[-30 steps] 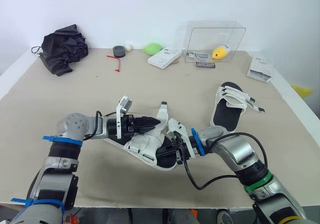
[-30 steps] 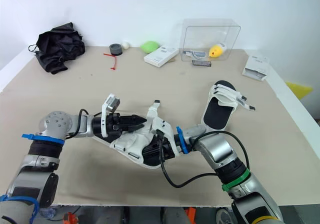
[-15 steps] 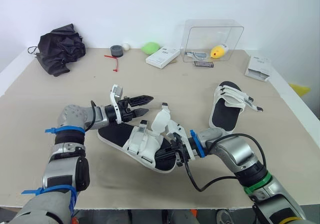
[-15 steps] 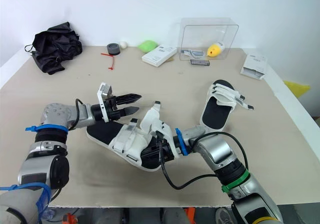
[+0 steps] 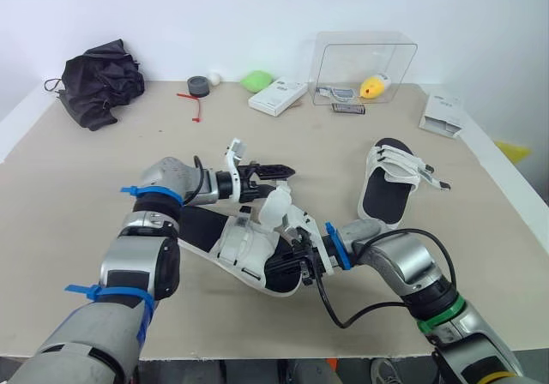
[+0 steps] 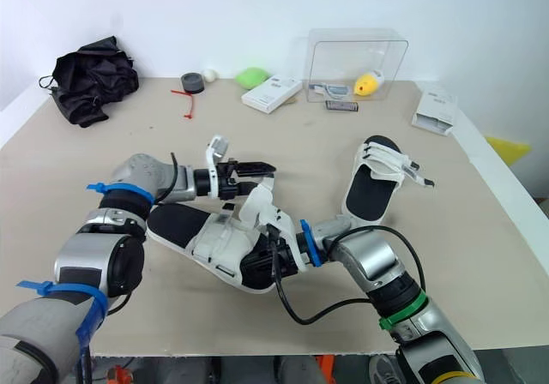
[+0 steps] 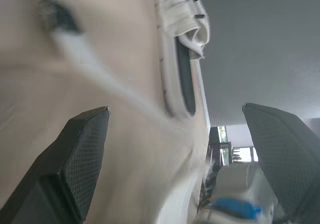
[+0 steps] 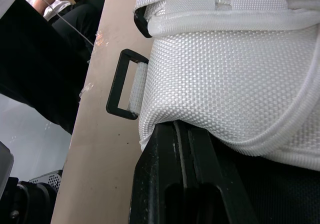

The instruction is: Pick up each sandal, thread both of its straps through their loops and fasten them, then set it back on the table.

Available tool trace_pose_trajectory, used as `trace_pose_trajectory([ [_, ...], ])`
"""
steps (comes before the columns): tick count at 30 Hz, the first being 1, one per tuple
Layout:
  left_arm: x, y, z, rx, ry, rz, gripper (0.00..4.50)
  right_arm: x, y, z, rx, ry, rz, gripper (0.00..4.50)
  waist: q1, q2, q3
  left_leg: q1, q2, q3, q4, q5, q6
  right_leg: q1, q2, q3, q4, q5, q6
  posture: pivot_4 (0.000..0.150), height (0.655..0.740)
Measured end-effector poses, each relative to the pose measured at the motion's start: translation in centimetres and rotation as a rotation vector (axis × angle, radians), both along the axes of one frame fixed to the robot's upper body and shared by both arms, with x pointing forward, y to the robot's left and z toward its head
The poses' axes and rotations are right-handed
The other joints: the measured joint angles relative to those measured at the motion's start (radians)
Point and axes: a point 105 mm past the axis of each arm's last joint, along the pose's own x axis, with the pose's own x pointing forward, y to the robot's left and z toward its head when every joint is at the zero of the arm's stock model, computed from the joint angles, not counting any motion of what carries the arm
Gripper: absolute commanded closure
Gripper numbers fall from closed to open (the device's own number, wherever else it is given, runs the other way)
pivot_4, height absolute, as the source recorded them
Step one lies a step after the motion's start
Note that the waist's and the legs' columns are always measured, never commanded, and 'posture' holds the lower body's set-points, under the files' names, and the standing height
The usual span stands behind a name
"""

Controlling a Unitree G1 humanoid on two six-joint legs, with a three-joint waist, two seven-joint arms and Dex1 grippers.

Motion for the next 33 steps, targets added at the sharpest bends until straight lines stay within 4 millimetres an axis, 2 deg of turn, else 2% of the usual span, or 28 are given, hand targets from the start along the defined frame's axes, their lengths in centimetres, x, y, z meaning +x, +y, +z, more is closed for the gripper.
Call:
trace_pose_trajectory([
  [5,0.2,-1.1,-0.9,0.032,0.005,0.001,0.10,0.0,0.1,0.1,0.004,-0.003,-0.009,4.50,-0.003,0.000,0.000,-0.002,0.000,0.000,0.000,0.000,0.000,-0.002,0.001,0.000,0.000,0.000,0.000,0.150,0.7400],
  [6,0.3,-1.2,-1.0,0.038,-0.004,0.004,0.33,0.0,0.1,0.1,0.005,-0.002,-0.010,4.50,-0.003,0.000,0.000,-0.002,0.000,0.000,0.000,0.000,0.000,-0.002,0.001,0.000,0.000,0.000,0.000,0.150,0.7400],
  [9,0.5,-1.1,-1.3,0.051,-0.014,0.016,1.41,0.0,0.0,0.1,0.006,-0.001,-0.013,4.50,-0.003,0.000,0.000,-0.002,0.000,0.000,0.000,0.000,0.000,-0.002,0.001,0.000,0.000,0.000,0.000,0.150,0.7400],
  [13,0.7,-0.7,-1.4,0.050,-0.024,0.033,3.48,0.0,0.1,0.1,0.006,-0.001,-0.013,4.50,-0.003,0.000,0.000,-0.002,0.000,0.000,-0.001,0.000,0.000,-0.002,0.001,0.000,0.000,0.000,0.000,0.150,0.7400],
  [14,0.8,-0.5,-1.4,0.053,-0.027,0.037,3.75,0.0,0.1,0.1,0.006,-0.002,-0.013,4.50,-0.003,0.000,0.000,-0.002,0.000,0.000,-0.001,0.000,0.000,-0.002,0.001,0.000,0.000,0.000,0.000,0.150,0.7400],
  [15,0.9,-0.3,-1.3,0.049,-0.027,0.045,4.33,0.0,0.1,0.1,0.006,-0.002,-0.013,4.50,-0.003,0.000,0.000,-0.002,0.000,0.000,-0.001,0.000,0.000,-0.002,0.001,0.000,0.000,0.000,0.000,0.150,0.7400],
  [16,1.0,-0.1,-1.2,0.040,-0.029,0.054,4.47,0.0,0.1,0.1,0.006,-0.002,-0.013,4.50,-0.003,0.000,0.000,-0.002,0.000,0.000,-0.001,0.000,0.000,-0.003,0.001,0.000,0.000,0.000,0.000,0.150,0.7400],
  [21,1.8,1.3,0.8,-0.001,-0.055,0.094,4.47,-0.1,0.1,0.1,0.006,0.000,-0.009,4.50,-0.003,0.000,0.000,-0.003,0.000,0.000,-0.001,0.000,-0.001,-0.003,0.001,0.000,0.000,0.000,0.000,0.150,0.7400],
  [25,1.4,0.8,2.8,-0.042,-0.163,0.042,4.47,0.0,0.0,0.1,0.008,-0.003,-0.010,4.50,-0.003,0.001,0.002,-0.004,0.000,0.000,-0.001,0.002,-0.004,-0.004,0.000,0.000,0.000,0.000,0.000,0.150,0.7400],
  [28,-0.3,0.7,4.6,-0.109,-0.307,-0.037,4.47,0.1,0.1,0.2,0.011,-0.008,-0.010,4.50,-0.004,0.003,0.004,-0.004,0.001,0.000,-0.002,0.004,-0.007,-0.005,0.000,0.001,0.001,0.004,-0.006,0.150,0.7400],
  [33,-5.3,2.3,7.5,-0.189,-0.578,-0.152,4.47,-0.1,0.1,0.4,0.023,-0.007,-0.003,4.50,-0.002,0.004,0.005,-0.005,0.002,0.000,-0.002,0.005,-0.010,-0.006,0.000,0.001,0.001,0.004,-0.007,0.150,0.7400],
])
